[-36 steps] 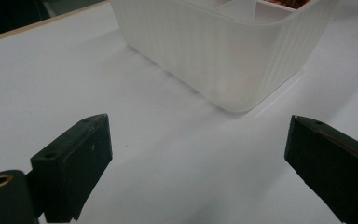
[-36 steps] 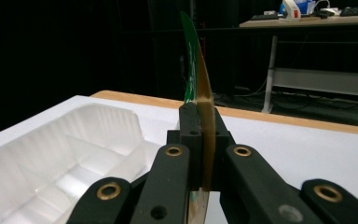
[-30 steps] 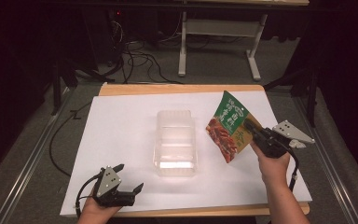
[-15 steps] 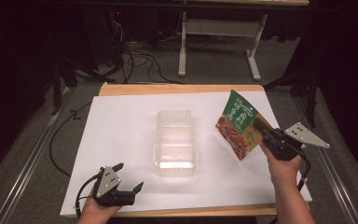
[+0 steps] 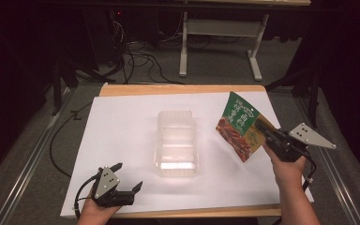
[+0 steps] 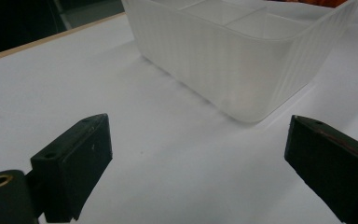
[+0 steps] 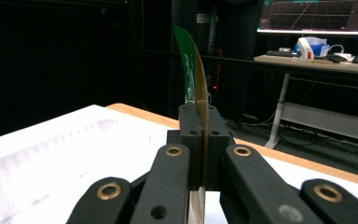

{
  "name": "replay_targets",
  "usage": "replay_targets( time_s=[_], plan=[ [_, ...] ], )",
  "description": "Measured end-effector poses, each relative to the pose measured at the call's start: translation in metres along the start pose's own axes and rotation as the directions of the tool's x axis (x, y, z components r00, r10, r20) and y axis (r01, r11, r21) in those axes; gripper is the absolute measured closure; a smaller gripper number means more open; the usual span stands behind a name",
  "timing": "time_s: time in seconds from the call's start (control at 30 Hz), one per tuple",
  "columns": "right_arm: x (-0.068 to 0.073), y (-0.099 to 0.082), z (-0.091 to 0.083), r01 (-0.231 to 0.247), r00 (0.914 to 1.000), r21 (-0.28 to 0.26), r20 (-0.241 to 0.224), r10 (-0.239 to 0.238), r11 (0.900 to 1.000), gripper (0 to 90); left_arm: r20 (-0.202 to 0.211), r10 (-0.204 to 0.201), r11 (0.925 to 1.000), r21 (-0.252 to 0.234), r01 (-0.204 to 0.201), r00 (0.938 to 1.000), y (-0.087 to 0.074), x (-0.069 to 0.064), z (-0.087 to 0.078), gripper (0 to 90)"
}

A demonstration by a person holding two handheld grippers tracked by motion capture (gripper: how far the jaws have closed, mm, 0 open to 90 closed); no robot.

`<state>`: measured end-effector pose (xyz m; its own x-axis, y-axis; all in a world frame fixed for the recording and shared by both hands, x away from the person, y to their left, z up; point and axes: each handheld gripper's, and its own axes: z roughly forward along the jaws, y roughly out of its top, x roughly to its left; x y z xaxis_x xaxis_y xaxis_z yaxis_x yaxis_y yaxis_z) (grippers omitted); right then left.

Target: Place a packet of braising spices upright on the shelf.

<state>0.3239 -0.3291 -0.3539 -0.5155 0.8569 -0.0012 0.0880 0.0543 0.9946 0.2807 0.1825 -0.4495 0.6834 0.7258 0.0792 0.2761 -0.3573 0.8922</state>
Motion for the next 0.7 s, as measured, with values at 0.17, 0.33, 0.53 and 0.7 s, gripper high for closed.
replay_targets(
  time_s=[0.17,0.33,0.53,0.7],
  plan=[
    [0.006,0.003,0.001,-0.002,0.9993,-0.007,-0.037,0.002,1.0000,90.0,-0.012,-0.009,0.9999,-0.010,0.009,0.9999,0.000,0.002,-0.002,7.9],
    [0.016,0.006,0.004,-0.005,0.9962,-0.014,-0.087,0.004,0.9999,90.0,-0.016,-0.011,0.9998,-0.018,0.011,0.9998,0.001,0.003,-0.004,7.9],
    [0.027,0.011,0.006,-0.025,0.9880,-0.035,-0.153,0.019,0.9991,90.0,-0.021,-0.019,0.9994,-0.028,0.019,0.9996,0.001,0.005,-0.005,7.9],
    [0.036,0.016,0.006,-0.026,0.9811,-0.049,-0.193,0.016,0.9985,90.0,-0.022,-0.020,0.9994,-0.030,0.020,0.9995,0.000,0.004,-0.005,7.9]
  ],
)
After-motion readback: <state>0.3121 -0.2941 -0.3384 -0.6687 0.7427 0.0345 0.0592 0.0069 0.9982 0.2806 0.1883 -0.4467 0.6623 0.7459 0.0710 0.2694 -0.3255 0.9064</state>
